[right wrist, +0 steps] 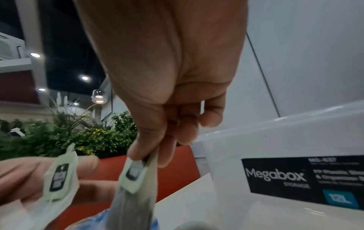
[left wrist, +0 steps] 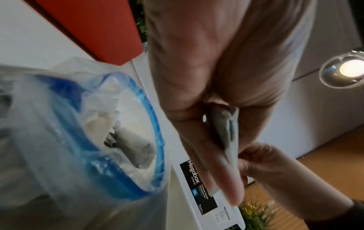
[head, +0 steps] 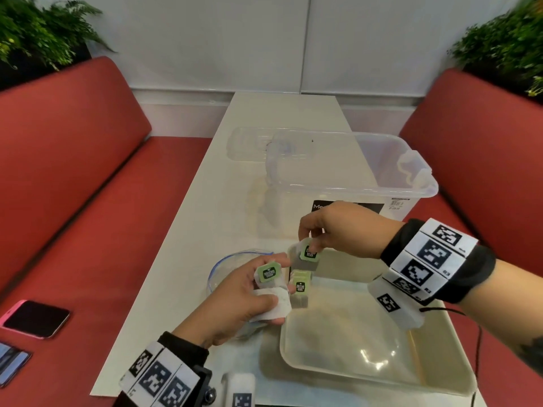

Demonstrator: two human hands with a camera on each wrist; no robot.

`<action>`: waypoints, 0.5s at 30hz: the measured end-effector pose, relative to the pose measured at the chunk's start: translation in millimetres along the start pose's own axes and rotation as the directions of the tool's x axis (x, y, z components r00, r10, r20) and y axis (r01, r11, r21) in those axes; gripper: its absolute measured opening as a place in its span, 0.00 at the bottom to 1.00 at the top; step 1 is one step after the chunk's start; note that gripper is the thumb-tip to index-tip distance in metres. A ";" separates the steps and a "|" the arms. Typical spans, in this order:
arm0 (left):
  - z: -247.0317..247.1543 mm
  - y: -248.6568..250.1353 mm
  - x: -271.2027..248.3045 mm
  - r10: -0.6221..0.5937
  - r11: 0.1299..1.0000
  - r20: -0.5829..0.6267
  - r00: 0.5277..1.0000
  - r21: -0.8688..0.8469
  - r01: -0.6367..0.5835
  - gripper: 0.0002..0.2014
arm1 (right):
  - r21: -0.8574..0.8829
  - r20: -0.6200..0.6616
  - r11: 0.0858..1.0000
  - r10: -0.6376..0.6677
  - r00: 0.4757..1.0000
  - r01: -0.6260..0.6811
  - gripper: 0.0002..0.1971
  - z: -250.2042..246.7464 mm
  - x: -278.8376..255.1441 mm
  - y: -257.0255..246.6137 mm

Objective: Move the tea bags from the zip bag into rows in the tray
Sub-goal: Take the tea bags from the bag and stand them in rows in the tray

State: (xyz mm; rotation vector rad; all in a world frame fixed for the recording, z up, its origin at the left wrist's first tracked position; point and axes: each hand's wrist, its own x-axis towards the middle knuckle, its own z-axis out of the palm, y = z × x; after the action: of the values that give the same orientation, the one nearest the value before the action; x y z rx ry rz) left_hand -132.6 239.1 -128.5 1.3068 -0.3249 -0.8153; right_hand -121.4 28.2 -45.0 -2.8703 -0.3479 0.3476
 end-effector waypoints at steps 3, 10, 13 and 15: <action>10.1 4.5 3.9 0.050 0.990 0.061 0.997 0.128 -0.058 0.27 | -0.029 0.001 0.999 -0.034 0.999 0.034 0.08 -0.8 0.6 -10.5; 13.1 2.1 9.1 -0.015 0.980 0.045 0.999 0.200 0.005 0.29 | -0.032 -0.063 0.999 -0.012 0.998 0.010 0.08 7.5 2.4 -10.7; 5.0 0.4 5.2 0.000 0.985 0.025 1.000 0.170 -0.004 0.31 | -0.018 -0.022 0.999 0.031 0.999 -0.032 0.06 15.9 2.8 -3.5; -1.6 -0.6 1.6 -0.004 0.996 -0.003 1.000 0.093 0.004 0.31 | -0.029 0.023 0.998 0.061 0.998 -0.061 0.06 25.6 4.5 0.7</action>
State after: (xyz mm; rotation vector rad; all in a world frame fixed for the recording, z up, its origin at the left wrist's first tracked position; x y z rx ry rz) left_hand -130.7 239.2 -129.9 1.3952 -0.3616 -0.8101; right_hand -123.7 33.7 -70.4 -2.9112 -0.2719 0.3919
